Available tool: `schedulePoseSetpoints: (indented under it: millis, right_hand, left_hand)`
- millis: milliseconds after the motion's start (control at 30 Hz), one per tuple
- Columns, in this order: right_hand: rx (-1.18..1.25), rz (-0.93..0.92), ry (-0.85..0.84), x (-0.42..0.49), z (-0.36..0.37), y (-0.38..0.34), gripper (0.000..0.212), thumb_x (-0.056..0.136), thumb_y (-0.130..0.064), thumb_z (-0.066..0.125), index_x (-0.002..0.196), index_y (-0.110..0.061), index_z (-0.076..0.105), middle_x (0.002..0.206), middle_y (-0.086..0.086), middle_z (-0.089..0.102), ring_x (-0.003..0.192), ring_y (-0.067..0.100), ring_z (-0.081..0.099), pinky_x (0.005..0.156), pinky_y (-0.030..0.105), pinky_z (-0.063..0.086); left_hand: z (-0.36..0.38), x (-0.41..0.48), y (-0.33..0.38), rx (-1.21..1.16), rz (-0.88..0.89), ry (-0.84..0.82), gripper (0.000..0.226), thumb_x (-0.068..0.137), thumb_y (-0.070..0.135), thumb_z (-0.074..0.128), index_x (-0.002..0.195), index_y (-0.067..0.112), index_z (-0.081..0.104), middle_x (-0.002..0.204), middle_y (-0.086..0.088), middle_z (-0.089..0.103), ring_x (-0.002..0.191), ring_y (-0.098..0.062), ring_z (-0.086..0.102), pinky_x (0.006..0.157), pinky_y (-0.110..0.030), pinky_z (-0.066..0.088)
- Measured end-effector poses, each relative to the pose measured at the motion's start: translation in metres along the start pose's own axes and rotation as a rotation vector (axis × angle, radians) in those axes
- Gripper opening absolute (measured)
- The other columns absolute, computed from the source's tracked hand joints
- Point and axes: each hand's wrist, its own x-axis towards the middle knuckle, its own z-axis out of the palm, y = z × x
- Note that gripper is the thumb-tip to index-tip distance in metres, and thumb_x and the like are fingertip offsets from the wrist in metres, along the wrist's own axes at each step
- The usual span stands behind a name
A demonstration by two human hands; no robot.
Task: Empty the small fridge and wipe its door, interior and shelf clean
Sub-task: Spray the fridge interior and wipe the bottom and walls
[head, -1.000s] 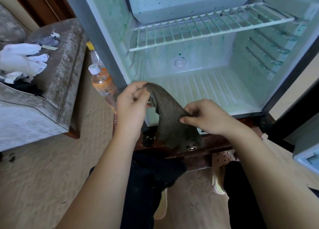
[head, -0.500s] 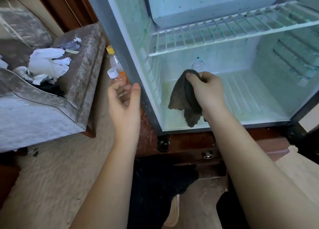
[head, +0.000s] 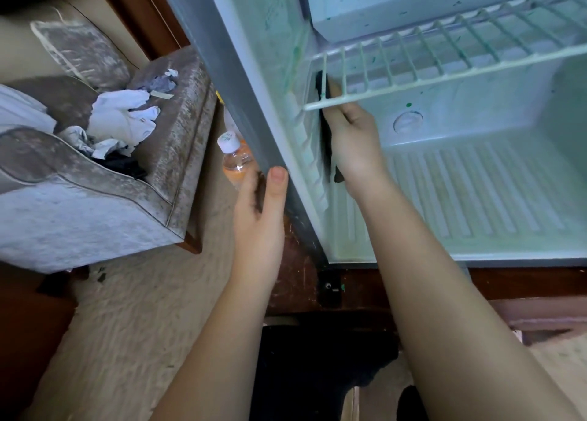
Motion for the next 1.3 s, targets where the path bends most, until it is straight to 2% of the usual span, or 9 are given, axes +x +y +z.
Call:
schedulePoseSetpoints:
  millis: [133, 233, 300, 467, 633, 833, 1000, 1133, 1300]
  right_hand:
    - [-0.222, -0.158, -0.002, -0.002, -0.004, -0.003, 0.040, 0.091, -0.018, 0.045, 0.127, -0.015, 0.062, 0.132, 0.003, 0.059, 0.124, 0.014, 0.052, 0.107, 0.031, 0.039]
    - [-0.304, -0.231, 0.010, -0.011, -0.013, -0.007, 0.033, 0.091, -0.006, 0.050, 0.121, -0.009, 0.066, 0.124, 0.009, 0.062, 0.114, 0.011, 0.053, 0.097, 0.010, 0.037]
    - [-0.351, -0.273, -0.014, -0.020, -0.017, -0.011, 0.033, 0.090, -0.002, 0.052, 0.118, -0.007, 0.068, 0.117, 0.009, 0.064, 0.109, 0.010, 0.054, 0.092, 0.004, 0.035]
    - [-0.368, -0.347, -0.059, -0.056, -0.023, -0.019, 0.036, 0.088, -0.001, 0.049, 0.121, -0.003, 0.064, 0.118, 0.007, 0.061, 0.107, 0.001, 0.052, 0.097, 0.005, 0.035]
    - [-0.390, -0.445, -0.123, -0.086, -0.037, -0.022, 0.037, 0.090, 0.005, 0.052, 0.123, -0.007, 0.064, 0.114, 0.002, 0.061, 0.100, -0.010, 0.054, 0.092, 0.005, 0.038]
    - [-0.298, -0.426, 0.027, -0.092, -0.028, -0.019, 0.029, 0.089, 0.000, 0.059, 0.113, -0.012, 0.070, 0.105, -0.005, 0.066, 0.101, 0.002, 0.061, 0.091, 0.015, 0.045]
    - [-0.174, -0.246, 0.170, -0.067, -0.021, -0.021, 0.026, 0.089, -0.013, 0.060, 0.112, -0.021, 0.069, 0.106, -0.010, 0.069, 0.099, 0.008, 0.065, 0.089, 0.036, 0.053]
    - [-0.256, -0.354, 0.133, -0.071, -0.012, -0.022, 0.030, 0.089, -0.006, 0.056, 0.114, -0.015, 0.069, 0.103, -0.010, 0.066, 0.102, 0.005, 0.062, 0.091, 0.020, 0.048]
    - [-0.341, -0.500, 0.085, -0.096, -0.019, -0.023, 0.029, 0.088, 0.000, 0.059, 0.114, -0.010, 0.069, 0.107, 0.001, 0.067, 0.102, 0.008, 0.062, 0.090, 0.017, 0.046]
  left_hand:
    - [0.002, 0.001, -0.002, -0.002, 0.024, 0.005, 0.042, 0.083, 0.061, 0.048, 0.117, 0.040, 0.058, 0.125, 0.015, 0.064, 0.121, -0.009, 0.057, 0.106, -0.046, 0.043]
    - [0.002, 0.001, -0.002, -0.047, 0.027, 0.001, 0.038, 0.084, 0.059, 0.051, 0.115, 0.040, 0.060, 0.127, 0.006, 0.064, 0.122, -0.017, 0.057, 0.106, -0.051, 0.042]
    - [0.002, 0.000, -0.001, -0.052, 0.027, -0.003, 0.042, 0.083, 0.063, 0.054, 0.115, 0.036, 0.062, 0.125, 0.003, 0.065, 0.120, -0.021, 0.058, 0.104, -0.055, 0.043]
    - [0.004, -0.003, 0.005, -0.046, 0.032, 0.007, 0.039, 0.085, 0.059, 0.052, 0.115, 0.036, 0.062, 0.124, 0.004, 0.066, 0.120, -0.021, 0.059, 0.102, -0.058, 0.043]
    - [0.004, -0.006, 0.007, -0.036, 0.019, 0.003, 0.050, 0.085, 0.060, 0.050, 0.124, 0.029, 0.059, 0.127, 0.003, 0.065, 0.121, -0.019, 0.058, 0.105, -0.054, 0.043]
    - [0.001, -0.005, 0.007, -0.052, 0.006, -0.014, 0.042, 0.085, 0.058, 0.053, 0.117, 0.033, 0.063, 0.123, 0.004, 0.067, 0.119, -0.019, 0.060, 0.104, -0.055, 0.043]
    - [-0.001, -0.001, 0.002, -0.049, 0.032, -0.023, 0.041, 0.085, 0.055, 0.052, 0.118, 0.031, 0.062, 0.120, 0.010, 0.067, 0.118, -0.015, 0.060, 0.104, -0.051, 0.045]
    - [-0.002, 0.000, 0.000, -0.067, 0.026, -0.024, 0.042, 0.086, 0.053, 0.054, 0.118, 0.028, 0.062, 0.121, 0.003, 0.067, 0.118, -0.020, 0.060, 0.103, -0.054, 0.044]
    - [-0.005, -0.001, 0.002, -0.092, -0.023, -0.040, 0.045, 0.082, 0.057, 0.056, 0.113, 0.027, 0.065, 0.116, 0.000, 0.069, 0.115, -0.024, 0.062, 0.102, -0.057, 0.044]
